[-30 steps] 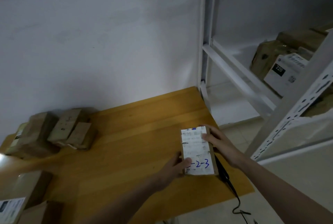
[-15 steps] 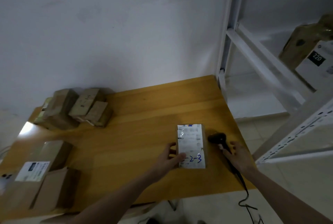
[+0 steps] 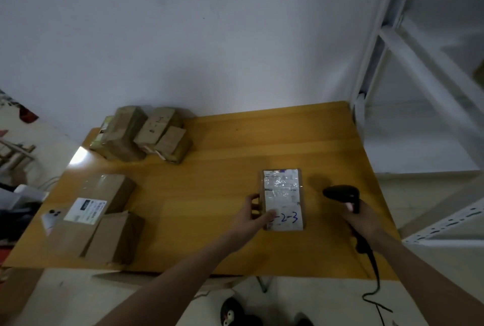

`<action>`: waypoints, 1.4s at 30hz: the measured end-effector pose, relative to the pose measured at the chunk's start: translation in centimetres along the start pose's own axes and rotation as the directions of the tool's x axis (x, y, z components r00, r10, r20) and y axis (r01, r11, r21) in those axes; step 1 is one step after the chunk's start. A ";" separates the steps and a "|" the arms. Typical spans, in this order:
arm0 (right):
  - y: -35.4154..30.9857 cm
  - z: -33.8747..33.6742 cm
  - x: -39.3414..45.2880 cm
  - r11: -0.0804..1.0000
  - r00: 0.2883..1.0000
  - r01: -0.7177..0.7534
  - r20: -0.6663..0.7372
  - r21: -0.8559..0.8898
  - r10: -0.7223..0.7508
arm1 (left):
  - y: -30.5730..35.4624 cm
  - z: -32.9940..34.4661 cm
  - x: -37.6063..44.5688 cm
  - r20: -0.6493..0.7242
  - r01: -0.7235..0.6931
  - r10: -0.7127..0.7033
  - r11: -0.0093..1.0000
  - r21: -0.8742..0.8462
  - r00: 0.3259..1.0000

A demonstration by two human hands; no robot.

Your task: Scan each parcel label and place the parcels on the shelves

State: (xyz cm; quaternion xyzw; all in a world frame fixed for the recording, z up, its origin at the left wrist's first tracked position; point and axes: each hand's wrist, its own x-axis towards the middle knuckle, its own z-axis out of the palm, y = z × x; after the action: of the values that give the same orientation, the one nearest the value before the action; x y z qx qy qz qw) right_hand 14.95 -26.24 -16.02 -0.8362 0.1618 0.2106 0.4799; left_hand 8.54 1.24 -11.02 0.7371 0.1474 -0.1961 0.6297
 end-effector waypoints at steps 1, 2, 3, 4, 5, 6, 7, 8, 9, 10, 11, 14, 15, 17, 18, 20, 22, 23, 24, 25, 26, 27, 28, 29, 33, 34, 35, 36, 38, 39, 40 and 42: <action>-1.1 0.0 -1.2 0.999 0.999 0.034 -0.041 0.028 -0.032 | 0.1 0.1 0.1 -0.010 -0.017 0.017 1.000 -0.005 1.000; -2.3 0.0 -2.7 0.995 0.994 0.078 -0.082 0.060 -0.073 | 0.1 0.1 0.2 -0.022 -0.031 0.030 0.999 -0.015 0.999; -3.5 0.0 -4.3 0.987 0.985 0.131 -0.127 0.092 -0.118 | 0.1 0.2 0.4 -0.038 -0.043 0.042 0.999 -0.019 0.998; -4.8 0.0 -6.2 0.976 0.975 0.174 -0.164 0.134 -0.151 | 0.1 0.4 0.5 -0.055 -0.058 0.057 0.998 -0.021 0.997; -6.0 0.0 -8.2 0.958 0.965 0.216 -0.190 0.186 -0.181 | 0.1 0.6 0.7 -0.069 -0.075 0.073 0.997 -0.022 0.995; -7.2 0.1 -10.1 0.940 0.960 0.248 -0.187 0.233 -0.207 | 0.2 0.8 0.9 -0.079 -0.088 0.087 0.996 -0.017 0.993; -8.1 0.2 -11.7 0.924 0.959 0.271 -0.161 0.269 -0.234 | 0.4 1.1 1.0 -0.084 -0.097 0.096 0.995 -0.008 0.992; -8.8 0.5 -13.0 0.917 0.961 0.275 -0.117 0.289 -0.251 | 0.7 1.3 1.1 -0.083 -0.105 0.105 0.994 -0.001 0.991; -9.2 0.9 -13.9 0.918 0.965 0.264 -0.074 0.295 -0.253 | 0.9 1.6 1.2 -0.077 -0.110 0.110 0.994 0.002 0.991; -9.4 1.4 -14.5 0.922 0.966 0.255 -0.048 0.292 -0.252 | 1.2 1.8 1.3 -0.066 -0.116 0.116 0.993 0.001 0.991; -9.6 1.9 -14.9 0.921 0.965 0.258 -0.044 0.293 -0.257 | 1.4 2.0 1.4 -0.055 -0.122 0.122 0.993 0.002 0.991; -10.0 2.4 -15.2 0.912 0.956 0.292 -0.069 0.288 -0.284 | 1.8 2.5 1.5 -0.029 -0.136 0.136 0.991 0.002 0.990; -10.1 2.4 -15.1 0.910 0.954 0.300 -0.084 0.286 -0.288 | 1.9 2.7 1.5 -0.023 -0.137 0.137 0.991 0.001 0.990; -10.1 2.2 -14.9 0.912 0.950 0.312 -0.114 0.266 -0.291 | 2.0 3.0 1.5 -0.018 -0.143 0.144 0.990 0.005 0.989; -10.0 2.1 -14.8 0.914 0.949 0.314 -0.122 0.259 -0.291 | 2.0 3.1 1.5 -0.019 -0.145 0.145 0.989 0.009 0.989; -9.9 1.8 -14.6 0.914 0.949 0.312 -0.121 0.258 -0.290 | 2.0 3.4 1.5 -0.018 -0.146 0.146 0.989 0.015 0.989; -9.6 1.5 -14.4 0.917 0.952 0.304 -0.114 0.260 -0.283 | 2.1 3.6 1.5 -0.012 -0.139 0.139 0.990 0.007 0.990; -9.5 1.4 -14.3 0.918 0.955 0.296 -0.111 0.264 -0.276 | 2.1 3.6 1.5 -0.011 -0.135 0.135 0.991 -0.001 0.991; -9.4 1.2 -14.2 0.919 0.957 0.290 -0.104 0.267 -0.272 | 2.1 3.7 1.6 -0.011 -0.132 0.132 0.991 -0.008 0.991; -9.2 1.1 -14.1 0.920 0.958 0.286 -0.094 0.269 -0.271 | 2.1 3.8 1.6 -0.015 -0.128 0.128 0.992 -0.014 0.992; -9.1 0.9 -14.0 0.920 0.958 0.286 -0.083 0.268 -0.274 | 2.2 3.9 1.6 -0.019 -0.124 0.123 0.992 -0.018 0.992; -9.0 0.8 -14.0 0.920 0.958 0.286 -0.073 0.268 -0.276 | 2.2 3.9 1.6 -0.019 -0.119 0.119 0.993 -0.023 0.993; -8.8 0.7 -13.9 0.919 0.958 0.288 -0.068 0.268 -0.280 | 2.2 4.0 1.6 -0.017 -0.116 0.116 0.993 -0.025 0.993; -8.7 0.5 -13.8 0.917 0.956 0.294 -0.068 0.268 -0.287 | 2.2 4.1 1.6 -0.016 -0.117 0.116 0.993 -0.027 0.993; -7.8 -0.4 -13.0 0.894 0.935 0.351 -0.160 0.279 -0.317 | 2.3 4.4 1.5 -0.048 -0.124 0.122 0.991 -0.039 0.991; -7.4 -0.6 -12.4 0.893 0.932 0.350 -0.197 0.284 -0.303 | 2.3 4.4 1.5 -0.061 -0.127 0.124 0.991 -0.048 0.990; -6.9 -0.9 -11.5 0.899 0.934 0.331 -0.235 0.287 -0.269 | 2.3 4.4 1.4 -0.073 -0.128 0.124 0.990 -0.058 0.990; -6.1 -1.0 -10.1 0.912 0.938 0.299 -0.262 0.280 -0.227 | 2.4 4.3 1.3 -0.084 -0.128 0.123 0.990 -0.066 0.989; -3.7 -0.9 -6.6 0.950 0.958 0.193 -0.256 0.244 -0.129 | 2.5 4.1 1.0 -0.105 -0.127 0.119 0.989 -0.073 0.987; -2.3 -0.7 -4.8 0.971 0.971 0.121 -0.229 0.207 -0.072 | 2.5 4.0 1.0 -0.113 -0.123 0.114 0.989 -0.077 0.987; -0.8 -0.3 -3.0 0.983 0.980 0.068 -0.198 0.172 -0.034 | 2.4 3.9 0.9 -0.116 -0.116 0.106 0.990 -0.081 0.988; 1.6 0.6 -0.2 0.992 0.992 0.008 -0.124 0.122 0.007 | 2.4 3.7 0.8 -0.118 -0.105 0.095 0.991 -0.085 0.988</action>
State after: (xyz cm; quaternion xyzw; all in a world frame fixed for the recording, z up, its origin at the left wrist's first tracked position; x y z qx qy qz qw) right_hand 13.88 -26.51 -17.31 -0.8167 0.2039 0.1475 0.5192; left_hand 9.98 -2.79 -9.77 0.7241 0.1545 -0.1150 0.6623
